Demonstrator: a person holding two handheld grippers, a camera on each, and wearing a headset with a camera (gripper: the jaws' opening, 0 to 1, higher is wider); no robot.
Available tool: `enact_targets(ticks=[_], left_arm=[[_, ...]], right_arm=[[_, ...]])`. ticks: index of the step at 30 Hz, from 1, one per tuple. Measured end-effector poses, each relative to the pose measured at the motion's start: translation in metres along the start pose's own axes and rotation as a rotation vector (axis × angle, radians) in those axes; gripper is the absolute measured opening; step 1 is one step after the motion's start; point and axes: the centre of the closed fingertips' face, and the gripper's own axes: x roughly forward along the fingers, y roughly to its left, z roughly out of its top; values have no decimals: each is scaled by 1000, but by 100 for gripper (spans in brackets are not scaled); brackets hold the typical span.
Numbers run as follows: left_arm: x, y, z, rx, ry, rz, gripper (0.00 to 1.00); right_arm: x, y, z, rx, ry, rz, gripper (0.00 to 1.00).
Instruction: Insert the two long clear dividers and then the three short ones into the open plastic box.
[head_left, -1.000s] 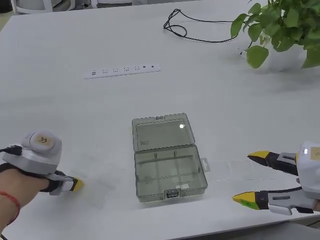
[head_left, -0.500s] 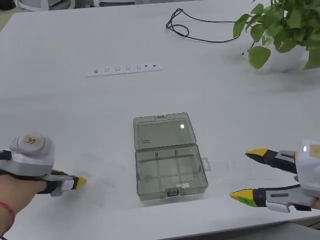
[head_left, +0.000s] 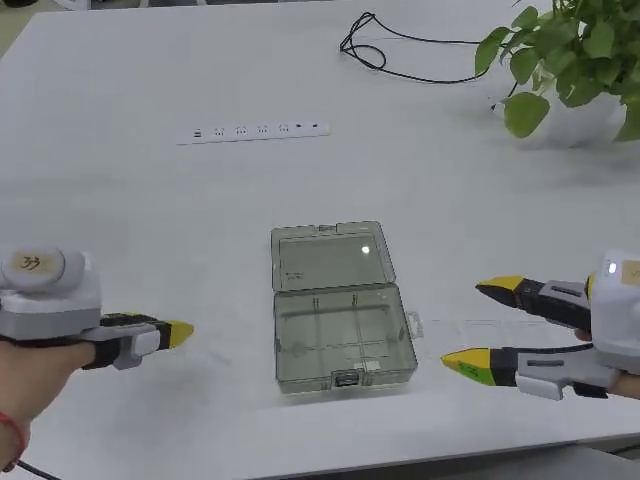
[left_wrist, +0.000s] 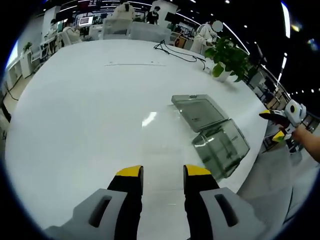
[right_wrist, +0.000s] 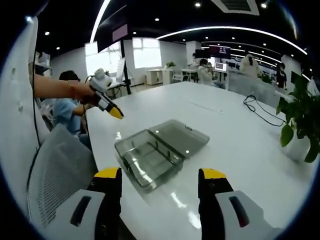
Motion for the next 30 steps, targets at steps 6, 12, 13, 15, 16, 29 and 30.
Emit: enact_targets(ticks=[6,12,13,15,16,29,30], left_arm=[[-1,-33,18,-27,-79,-77,30],[2,-73,29,-28,-131,-170,30],[2,-79,30,-34,-139,-189,30],[3,-89,31,-31,-148,-205,30],[3,-94,32,-26,-155,-217,30],[7,-150,43,26,-201,-322,30],[7,-152,44,32,-203,-326,30]], right_arm=[[8,10,28,59,-53,17,60],[18,22,64,120,-128,33,57],[19,24,68,129,-137,32,57],[22,26,76,158,-147,31,55],[24,28,80,167,-148,29,54],[49,45,93,303,-149,15,28],[51,47,94,313,-152,17,27]])
